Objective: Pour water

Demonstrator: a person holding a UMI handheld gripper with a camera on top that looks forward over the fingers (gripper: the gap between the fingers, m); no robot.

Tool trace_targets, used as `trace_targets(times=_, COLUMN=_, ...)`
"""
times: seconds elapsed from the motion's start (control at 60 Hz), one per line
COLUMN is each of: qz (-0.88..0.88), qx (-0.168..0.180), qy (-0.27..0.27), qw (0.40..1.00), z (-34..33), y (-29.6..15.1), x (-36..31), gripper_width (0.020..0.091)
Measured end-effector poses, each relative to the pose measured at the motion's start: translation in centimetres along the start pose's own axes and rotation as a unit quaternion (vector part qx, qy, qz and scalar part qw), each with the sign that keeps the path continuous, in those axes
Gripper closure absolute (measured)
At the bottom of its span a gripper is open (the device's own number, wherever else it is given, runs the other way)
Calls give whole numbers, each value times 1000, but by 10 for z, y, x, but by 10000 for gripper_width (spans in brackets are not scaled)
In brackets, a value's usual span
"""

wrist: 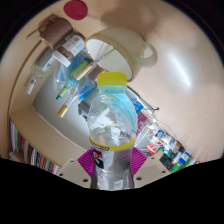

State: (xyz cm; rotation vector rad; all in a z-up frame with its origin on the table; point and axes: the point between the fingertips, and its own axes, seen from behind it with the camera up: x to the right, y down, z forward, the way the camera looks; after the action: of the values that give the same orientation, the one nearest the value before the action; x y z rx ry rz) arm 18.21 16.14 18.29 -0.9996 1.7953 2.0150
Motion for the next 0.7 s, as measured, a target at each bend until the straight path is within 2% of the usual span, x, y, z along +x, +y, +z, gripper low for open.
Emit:
trace_targets(times=0.117, qz=-49, qx=-30, qy=21, qw=998, z=-3, y=17, x=-1, gripper_width=679)
trace_targets(times=0.2, qz=-157, qx=-57, qy=24, qw=986, z=-24, y=52, x=-18, gripper_width=678)
trace_targets(times=0.267, qz=-282, qx=-85, qy=11, qw=955, z=-37, y=82, x=-46, gripper_width=679)
trace_targets(times=0.333, qz=-429, qx=-96, qy=-4, qw=898, z=-51, y=95, x=-81, gripper_width=676)
trace_targets(times=0.35, qz=-465, qx=-81, qy=2, qw=882, z=-51, y=106, x=-90, gripper_width=676)
trace_targets(times=0.4, qz=-575, qx=-46, qy=-4, qw=817, z=-55, y=97, x=-126, gripper_width=676)
trace_targets(times=0.467, qz=-711, qx=26, qy=-13, qw=703, z=-64, y=73, x=-185, gripper_width=677)
trace_targets(times=0.5, qz=-770, qx=60, qy=-21, qw=635, z=-70, y=42, x=-218, gripper_width=677)
trace_targets(times=0.533, qz=-813, qx=104, qy=0, qw=573, z=-69, y=36, x=-238, gripper_width=676)
trace_targets(times=0.6, qz=-869, qx=157, qy=35, qw=468, z=-76, y=-15, x=-266, gripper_width=674)
trace_targets(times=0.65, qz=-886, qx=188, qy=83, qw=415, z=-84, y=-70, x=-268, gripper_width=675)
trace_targets(times=0.7, qz=-891, qx=198, qy=135, qw=385, z=-89, y=-125, x=-257, gripper_width=675)
